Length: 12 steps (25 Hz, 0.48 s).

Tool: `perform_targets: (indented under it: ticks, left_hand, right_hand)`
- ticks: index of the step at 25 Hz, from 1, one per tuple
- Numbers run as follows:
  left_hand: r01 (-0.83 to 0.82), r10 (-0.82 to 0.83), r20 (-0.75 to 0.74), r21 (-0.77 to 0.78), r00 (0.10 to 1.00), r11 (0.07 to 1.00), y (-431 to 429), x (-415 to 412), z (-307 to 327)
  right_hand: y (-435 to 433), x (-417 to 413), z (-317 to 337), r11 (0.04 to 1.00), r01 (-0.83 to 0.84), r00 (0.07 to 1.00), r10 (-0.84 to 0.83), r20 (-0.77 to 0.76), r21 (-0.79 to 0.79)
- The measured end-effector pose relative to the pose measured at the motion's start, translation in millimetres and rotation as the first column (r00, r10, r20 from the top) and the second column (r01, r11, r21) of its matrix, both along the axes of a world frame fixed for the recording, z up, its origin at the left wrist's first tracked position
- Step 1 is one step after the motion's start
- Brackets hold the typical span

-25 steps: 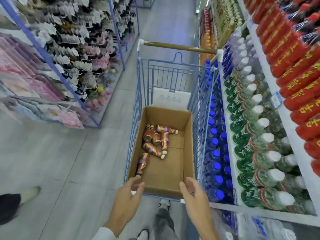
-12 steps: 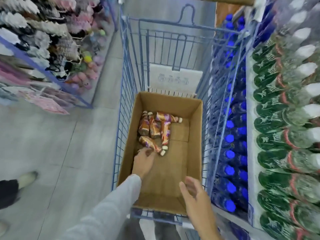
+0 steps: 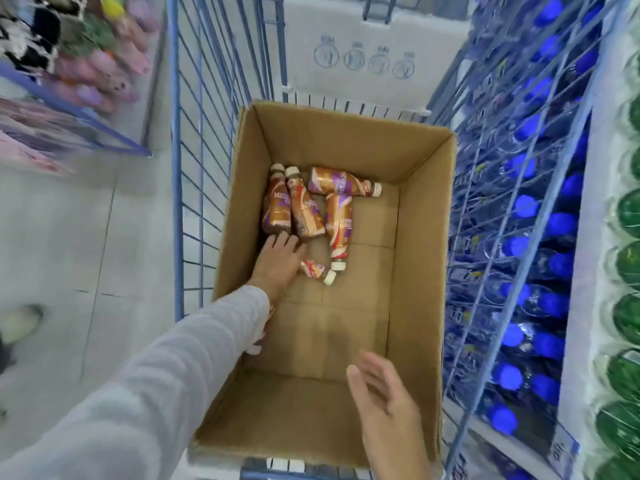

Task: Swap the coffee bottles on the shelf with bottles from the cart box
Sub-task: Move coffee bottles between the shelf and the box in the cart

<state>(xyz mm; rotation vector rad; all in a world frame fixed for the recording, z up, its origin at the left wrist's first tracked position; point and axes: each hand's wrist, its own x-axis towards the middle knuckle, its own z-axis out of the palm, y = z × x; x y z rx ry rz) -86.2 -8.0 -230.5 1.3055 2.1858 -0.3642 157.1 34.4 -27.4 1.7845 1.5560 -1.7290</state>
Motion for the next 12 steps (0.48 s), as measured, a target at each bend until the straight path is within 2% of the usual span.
perform_targets:
  ticks: [3, 5, 6, 7, 8, 9, 10, 12]
  left_hand:
    - [-0.071, 0.071, -0.003, -0.026, 0.997, 0.997, -4.9, 6.6, -10.4]
    - [-0.210, 0.207, 0.057, 0.061, 0.977, 0.976, -9.7, 11.2, 4.3]
    - [-0.319, 0.304, 0.113, 0.154, 0.946, 0.935, -11.6, 14.4, 21.2]
    - [-0.472, 0.428, 0.214, 0.250, 0.878, 0.845, -13.2, 18.2, 43.0]
    - [-0.651, 0.545, 0.369, 0.297, 0.753, 0.698, -14.9, 22.0, 70.1]
    - [-0.807, 0.616, 0.531, 0.286, 0.582, 0.517, -18.8, 25.6, 100.4]
    - [-0.910, 0.644, 0.648, 0.216, 0.405, 0.355, -25.0, 29.4, 132.7]
    - [-0.994, 0.639, 0.762, 0.064, 0.104, 0.086, -47.1, 40.8, 189.8]
  right_hand:
    - [-1.6, 0.1, -3.5, 1.000, -0.014, 1.000, 0.014, 0.018, -0.010]
    - [1.8, 3.1, -0.2, 0.999, -0.043, 0.999, 0.043, 0.016, -0.003]
    - [5.2, 3.0, 2.8, 0.998, -0.059, 0.998, 0.059, 0.010, 0.010]
    - [9.7, 0.7, 6.8, 0.997, -0.079, 0.997, 0.079, 0.005, 0.019]
    - [14.6, -3.0, 9.3, 0.994, -0.105, 0.994, 0.105, 0.003, 0.025]
    - [19.4, -8.1, 11.1, 0.989, -0.141, 0.990, 0.141, 0.000, 0.034]
    - [23.9, -13.9, 10.7, 0.980, -0.190, 0.982, 0.191, -0.002, 0.054]
    - [28.6, -27.7, 1.2, 0.941, -0.319, 0.947, 0.320, 0.013, 0.114]
